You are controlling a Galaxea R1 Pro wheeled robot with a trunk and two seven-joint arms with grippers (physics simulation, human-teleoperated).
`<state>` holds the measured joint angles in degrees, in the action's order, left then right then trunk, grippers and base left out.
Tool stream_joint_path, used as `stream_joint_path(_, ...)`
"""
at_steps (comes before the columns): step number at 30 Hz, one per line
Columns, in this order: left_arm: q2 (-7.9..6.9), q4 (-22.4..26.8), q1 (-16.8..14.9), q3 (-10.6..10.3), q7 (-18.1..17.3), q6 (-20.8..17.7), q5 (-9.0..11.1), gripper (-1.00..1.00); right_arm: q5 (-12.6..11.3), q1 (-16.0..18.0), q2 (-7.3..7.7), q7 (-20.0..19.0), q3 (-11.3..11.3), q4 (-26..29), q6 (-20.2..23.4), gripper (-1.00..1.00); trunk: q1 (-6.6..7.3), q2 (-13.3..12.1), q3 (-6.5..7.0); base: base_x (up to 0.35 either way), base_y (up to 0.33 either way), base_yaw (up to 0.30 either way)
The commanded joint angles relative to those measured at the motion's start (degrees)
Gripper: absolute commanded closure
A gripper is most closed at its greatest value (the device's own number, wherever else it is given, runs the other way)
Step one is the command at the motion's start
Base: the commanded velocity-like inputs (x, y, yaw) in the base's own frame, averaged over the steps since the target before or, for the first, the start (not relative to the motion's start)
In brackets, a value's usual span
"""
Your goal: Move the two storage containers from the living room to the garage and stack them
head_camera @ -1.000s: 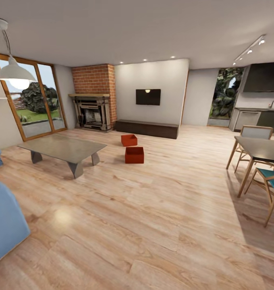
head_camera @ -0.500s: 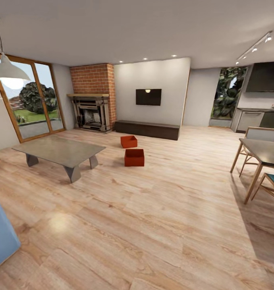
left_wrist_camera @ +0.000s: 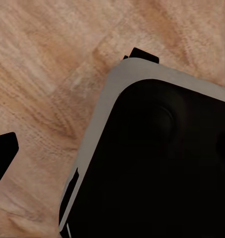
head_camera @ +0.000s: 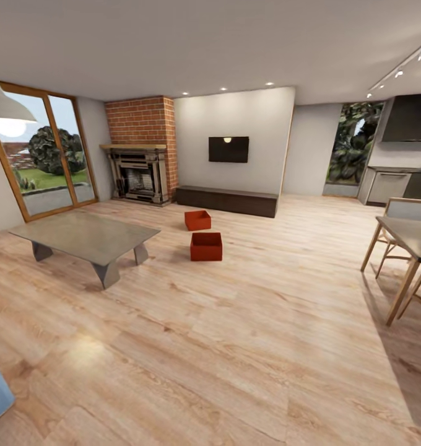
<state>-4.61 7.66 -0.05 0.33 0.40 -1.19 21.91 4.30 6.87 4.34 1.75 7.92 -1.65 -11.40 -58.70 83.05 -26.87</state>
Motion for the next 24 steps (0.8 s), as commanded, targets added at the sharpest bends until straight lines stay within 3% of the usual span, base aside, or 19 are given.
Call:
stream_joint_path(1,0.01,0.08,-0.01,0.02,0.04,-0.13,0.24,-1.0,0.45,0.08,-0.01,0.18,0.17,-0.18,-0.29,-1.0,-0.03,0.03,-0.06,0.324,0.0,0.0)
stream_joint_path(24,0.03,0.08,0.0,0.02,0.04,-0.13,0.19,-1.0,0.45,0.08,-0.02,0.18,0.08,-0.19,-0.36,-1.0,-0.03,0.03,-0.06,0.324,0.025,0.0)
